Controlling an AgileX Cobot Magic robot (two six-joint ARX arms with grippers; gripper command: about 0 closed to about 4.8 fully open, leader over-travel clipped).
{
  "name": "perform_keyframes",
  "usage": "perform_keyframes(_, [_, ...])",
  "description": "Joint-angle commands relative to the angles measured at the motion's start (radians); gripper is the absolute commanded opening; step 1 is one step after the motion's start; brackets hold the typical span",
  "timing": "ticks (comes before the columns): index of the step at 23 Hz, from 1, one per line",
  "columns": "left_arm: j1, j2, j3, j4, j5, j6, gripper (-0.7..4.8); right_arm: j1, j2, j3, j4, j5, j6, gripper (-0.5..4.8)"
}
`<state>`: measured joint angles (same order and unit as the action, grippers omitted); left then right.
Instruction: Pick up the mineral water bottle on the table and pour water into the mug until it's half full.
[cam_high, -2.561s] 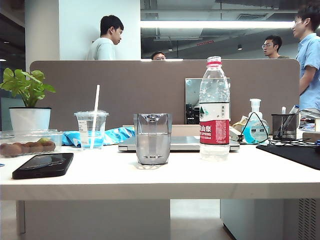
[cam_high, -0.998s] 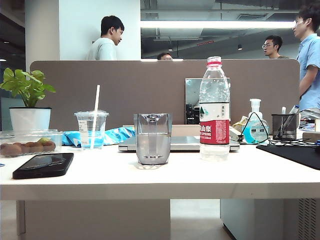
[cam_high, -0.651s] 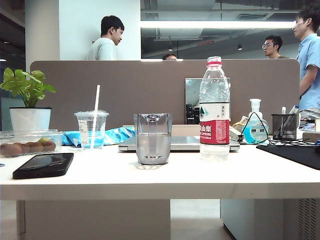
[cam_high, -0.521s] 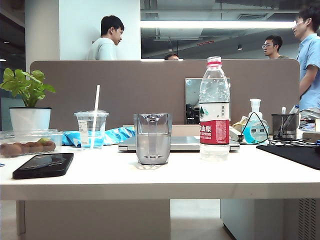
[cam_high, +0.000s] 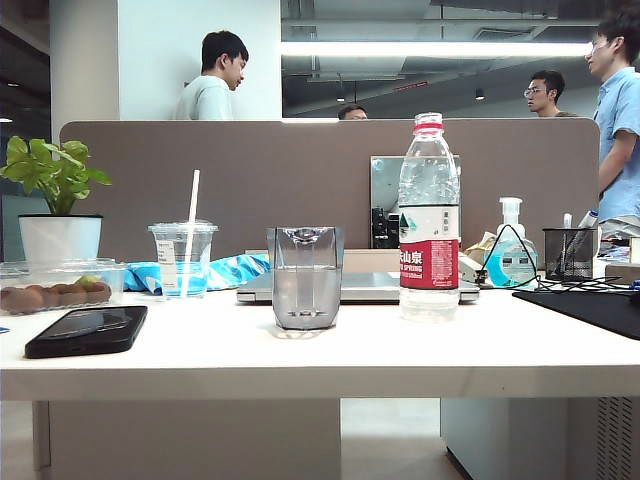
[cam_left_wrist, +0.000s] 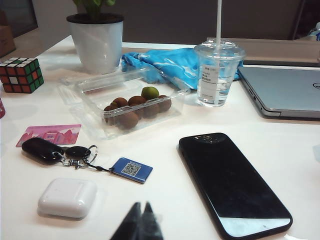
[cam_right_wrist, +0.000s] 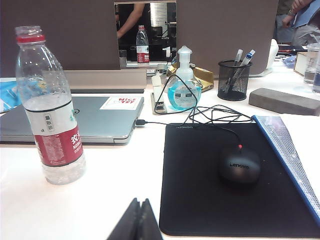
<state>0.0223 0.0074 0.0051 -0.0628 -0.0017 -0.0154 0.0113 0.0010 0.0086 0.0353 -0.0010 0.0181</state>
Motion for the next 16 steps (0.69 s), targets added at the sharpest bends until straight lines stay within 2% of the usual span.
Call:
perform_keyframes(1, [-0.001,0.000,0.004,0.019,0.006,-0.013,-0.01,0.001,0.000,-0.008,0.013,0.002,0.004,-0.04])
perform_keyframes(16, [0.000,0.000,0.004,0.018,0.004,-0.015,-0.01,0.001,-0.001,-0.008,0.013,0.002,0.004,-0.04])
